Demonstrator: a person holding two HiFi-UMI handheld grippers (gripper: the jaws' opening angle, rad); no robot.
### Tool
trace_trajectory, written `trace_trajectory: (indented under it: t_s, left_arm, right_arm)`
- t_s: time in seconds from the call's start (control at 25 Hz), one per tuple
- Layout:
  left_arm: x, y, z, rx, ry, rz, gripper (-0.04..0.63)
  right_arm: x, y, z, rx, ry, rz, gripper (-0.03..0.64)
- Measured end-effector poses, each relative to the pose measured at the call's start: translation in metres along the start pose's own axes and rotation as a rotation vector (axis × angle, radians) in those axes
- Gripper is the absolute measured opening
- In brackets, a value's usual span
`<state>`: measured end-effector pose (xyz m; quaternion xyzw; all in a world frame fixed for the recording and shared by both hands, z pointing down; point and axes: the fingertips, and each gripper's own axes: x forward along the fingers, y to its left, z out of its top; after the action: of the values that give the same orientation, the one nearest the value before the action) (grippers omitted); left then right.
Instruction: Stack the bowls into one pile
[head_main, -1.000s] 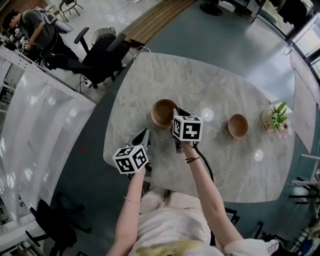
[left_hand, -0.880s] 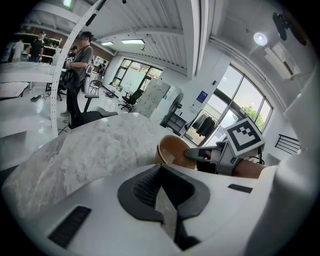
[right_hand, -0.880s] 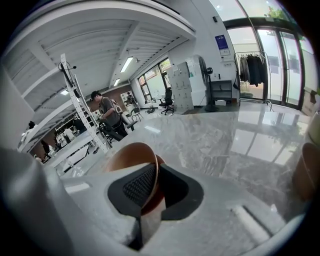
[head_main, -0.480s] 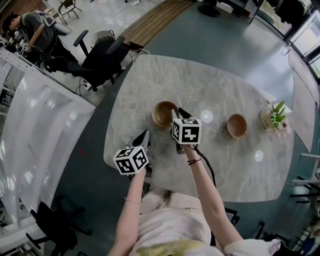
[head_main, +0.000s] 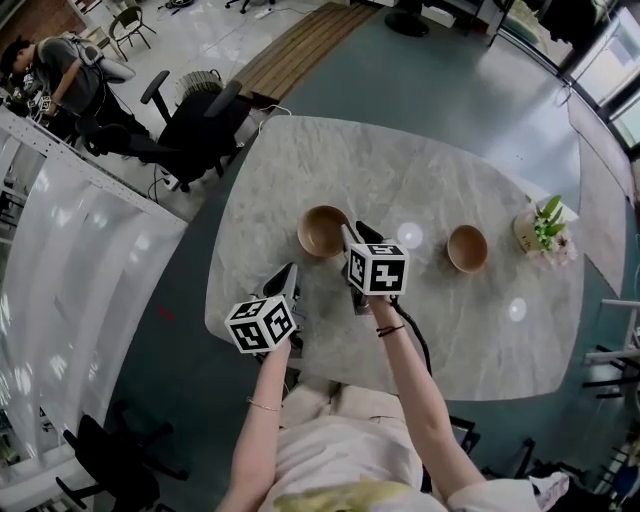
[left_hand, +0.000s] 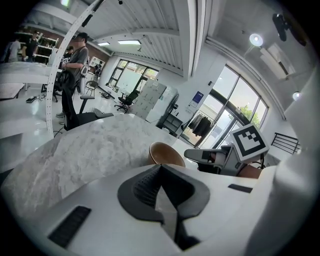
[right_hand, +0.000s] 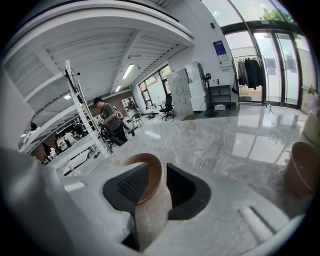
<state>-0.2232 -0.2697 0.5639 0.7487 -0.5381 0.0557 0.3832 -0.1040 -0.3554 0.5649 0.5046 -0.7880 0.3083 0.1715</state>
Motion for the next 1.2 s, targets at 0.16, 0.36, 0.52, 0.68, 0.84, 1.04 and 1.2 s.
trace_trajectory:
  t_s: [0.16, 0.36, 0.52, 0.68, 0.84, 1.04, 1.2]
  left_arm:
    - [0.003, -0.012, -0.001, 0.024, 0.004, -0.027, 0.0]
    - [0.009, -0.036, -0.011, 0.06, 0.033, -0.072, 0.0]
    - [0.015, -0.059, -0.022, 0.087, 0.055, -0.107, 0.0]
    - [0.02, -0.087, -0.032, 0.106, 0.073, -0.138, 0.0]
    - [0.029, -0.116, -0.042, 0.122, 0.085, -0.168, 0.0]
    - [0.041, -0.149, -0.055, 0.136, 0.095, -0.196, 0.0]
    - [0.054, -0.176, -0.065, 0.153, 0.107, -0.223, 0.0]
  right_arm:
    - [-0.013, -0.011, -0.006, 0.006, -0.004, -0.006, 0.089]
    - [-0.037, -0.031, -0.016, 0.006, -0.018, -0.049, 0.006]
    - [-0.057, -0.048, -0.022, 0.042, -0.035, -0.067, 0.006]
    - [-0.082, -0.072, -0.026, 0.071, -0.051, -0.093, 0.006]
    - [-0.104, -0.102, -0.03, 0.102, -0.064, -0.129, 0.006]
    - [-0.132, -0.137, -0.037, 0.129, -0.08, -0.168, 0.006]
    - [-0.154, -0.17, -0.042, 0.171, -0.1, -0.207, 0.006]
